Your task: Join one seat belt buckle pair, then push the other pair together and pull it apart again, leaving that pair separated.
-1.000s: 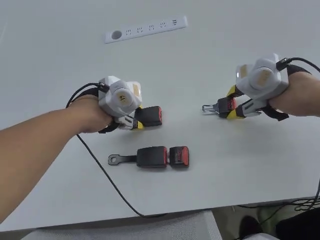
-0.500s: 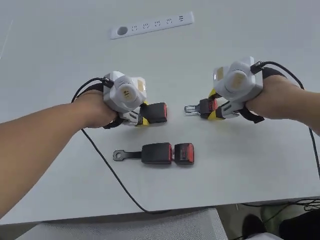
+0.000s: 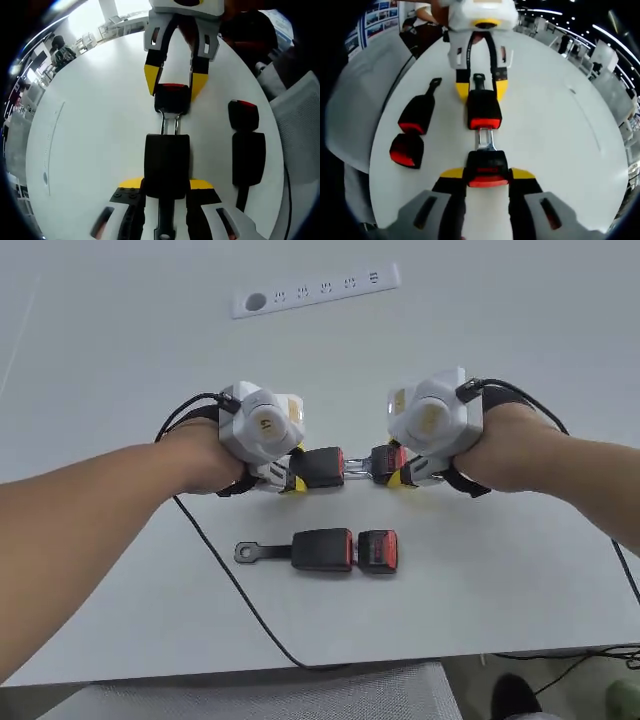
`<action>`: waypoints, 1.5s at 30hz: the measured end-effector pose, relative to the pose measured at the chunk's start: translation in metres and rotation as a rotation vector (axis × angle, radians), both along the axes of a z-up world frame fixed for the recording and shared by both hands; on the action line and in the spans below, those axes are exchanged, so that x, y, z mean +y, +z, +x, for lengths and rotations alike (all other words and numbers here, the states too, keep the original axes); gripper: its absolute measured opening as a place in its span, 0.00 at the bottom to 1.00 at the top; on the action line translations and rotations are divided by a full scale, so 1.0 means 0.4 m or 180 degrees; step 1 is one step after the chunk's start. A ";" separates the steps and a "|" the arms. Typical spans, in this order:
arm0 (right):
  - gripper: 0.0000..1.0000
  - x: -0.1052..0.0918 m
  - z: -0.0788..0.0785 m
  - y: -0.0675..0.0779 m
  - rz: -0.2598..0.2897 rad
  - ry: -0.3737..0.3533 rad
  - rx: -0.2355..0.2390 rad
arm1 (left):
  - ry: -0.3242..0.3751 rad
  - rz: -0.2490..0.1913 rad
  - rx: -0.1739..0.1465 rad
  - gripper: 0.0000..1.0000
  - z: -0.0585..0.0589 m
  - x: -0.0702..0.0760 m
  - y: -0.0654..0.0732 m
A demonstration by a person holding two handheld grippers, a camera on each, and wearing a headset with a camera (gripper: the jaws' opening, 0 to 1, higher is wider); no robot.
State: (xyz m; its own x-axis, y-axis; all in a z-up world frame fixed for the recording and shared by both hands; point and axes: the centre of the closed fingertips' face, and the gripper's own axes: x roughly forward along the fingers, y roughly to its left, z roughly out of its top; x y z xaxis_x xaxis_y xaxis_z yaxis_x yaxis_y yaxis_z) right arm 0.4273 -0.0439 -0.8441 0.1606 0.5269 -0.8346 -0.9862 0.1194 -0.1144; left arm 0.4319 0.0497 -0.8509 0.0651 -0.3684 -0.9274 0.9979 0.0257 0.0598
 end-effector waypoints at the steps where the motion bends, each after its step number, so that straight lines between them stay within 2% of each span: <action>1: 0.30 0.003 0.000 0.001 -0.0003 -0.0002 -0.0011 | -0.0002 0.0005 0.0002 0.31 0.000 0.000 0.000; 6: 0.30 0.012 -0.001 0.005 0.0012 0.0007 -0.0062 | -0.0001 0.0016 0.0007 0.31 0.002 0.000 -0.002; 15: 0.28 0.027 -0.001 0.003 0.0147 0.0013 0.0073 | -0.0072 0.0041 0.0003 0.31 0.000 -0.002 -0.002; 24: 0.27 0.038 -0.002 0.003 0.0126 0.0025 0.0087 | -0.0090 0.0019 0.0009 0.30 -0.001 -0.003 -0.002; 30: 0.26 0.068 0.000 0.003 0.0099 0.0049 0.0062 | -0.0115 0.0014 0.0025 0.30 -0.002 -0.004 -0.003; 45: 0.27 0.061 -0.001 0.000 0.0118 0.0027 0.0029 | -0.0100 0.0058 0.0008 0.30 0.001 -0.002 -0.009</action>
State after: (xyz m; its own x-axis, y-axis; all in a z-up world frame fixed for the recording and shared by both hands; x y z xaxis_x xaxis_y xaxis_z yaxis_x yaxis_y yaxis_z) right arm 0.4270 -0.0194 -0.8443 0.1484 0.5589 -0.8159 -0.9882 0.1150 -0.1009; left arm 0.4323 0.0491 -0.8546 0.0512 -0.3533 -0.9341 0.9983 -0.0068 0.0573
